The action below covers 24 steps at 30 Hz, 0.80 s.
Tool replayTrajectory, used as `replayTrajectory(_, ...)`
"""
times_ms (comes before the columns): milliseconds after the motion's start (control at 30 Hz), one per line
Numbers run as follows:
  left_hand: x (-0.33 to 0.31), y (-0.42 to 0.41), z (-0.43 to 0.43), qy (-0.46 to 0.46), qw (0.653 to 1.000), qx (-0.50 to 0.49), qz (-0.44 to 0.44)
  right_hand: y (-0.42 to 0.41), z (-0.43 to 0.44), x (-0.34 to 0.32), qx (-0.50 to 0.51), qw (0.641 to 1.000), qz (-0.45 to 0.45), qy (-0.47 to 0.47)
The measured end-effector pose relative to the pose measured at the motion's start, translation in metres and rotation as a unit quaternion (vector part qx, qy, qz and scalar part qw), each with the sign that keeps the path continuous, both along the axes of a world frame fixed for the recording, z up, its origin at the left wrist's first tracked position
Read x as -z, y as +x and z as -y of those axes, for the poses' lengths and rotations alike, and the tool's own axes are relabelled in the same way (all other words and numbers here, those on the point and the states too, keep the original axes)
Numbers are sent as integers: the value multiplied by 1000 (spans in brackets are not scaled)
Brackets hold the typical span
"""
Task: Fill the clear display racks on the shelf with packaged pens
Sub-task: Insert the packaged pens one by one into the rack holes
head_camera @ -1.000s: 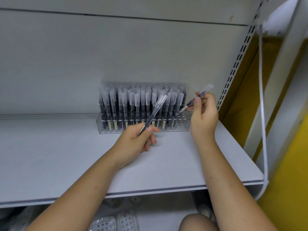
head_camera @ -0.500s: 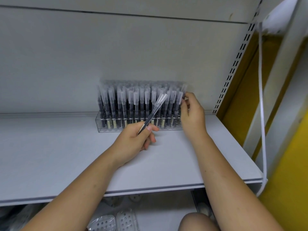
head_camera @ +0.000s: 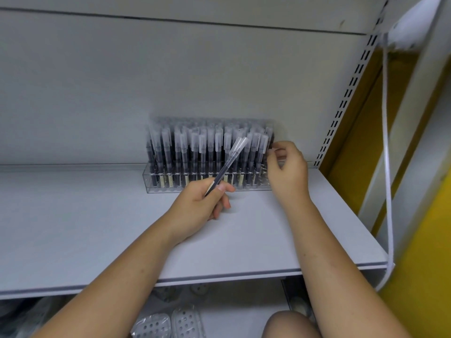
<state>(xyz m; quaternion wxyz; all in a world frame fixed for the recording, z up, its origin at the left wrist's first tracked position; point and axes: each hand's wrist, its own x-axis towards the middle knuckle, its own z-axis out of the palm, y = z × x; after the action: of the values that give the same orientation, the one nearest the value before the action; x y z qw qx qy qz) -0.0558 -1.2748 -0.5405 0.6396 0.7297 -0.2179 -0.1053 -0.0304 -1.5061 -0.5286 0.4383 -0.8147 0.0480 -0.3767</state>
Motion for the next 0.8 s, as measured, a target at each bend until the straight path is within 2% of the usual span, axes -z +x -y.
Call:
replayTrajectory(133, 0, 0, 0, -2, 1000, 3, 0, -14, -3, -5, 5, 998, 57, 22)
replayTrajectory(233, 0, 0, -1, -2, 1000, 5, 2, -24, -10, -10, -39, 996, 66, 47)
replayTrajectory(367, 0, 0, 0, 0, 1000, 12, 10, -32, -21, -14, -158, 982, -24, 103)
replayTrajectory(500, -1, 0, 1, 1, 999, 28, 18, -36, -29, -16, -270, 956, -88, 80)
replayTrajectory(700, -1, -2, 1, 25, 997, 47, 53, -41, -39, -20, -343, 924, -125, 113)
replayTrajectory(800, -1, -2, 1, 31, 997, 48, 54, -41, -40, -22, -344, 923, -117, 127)
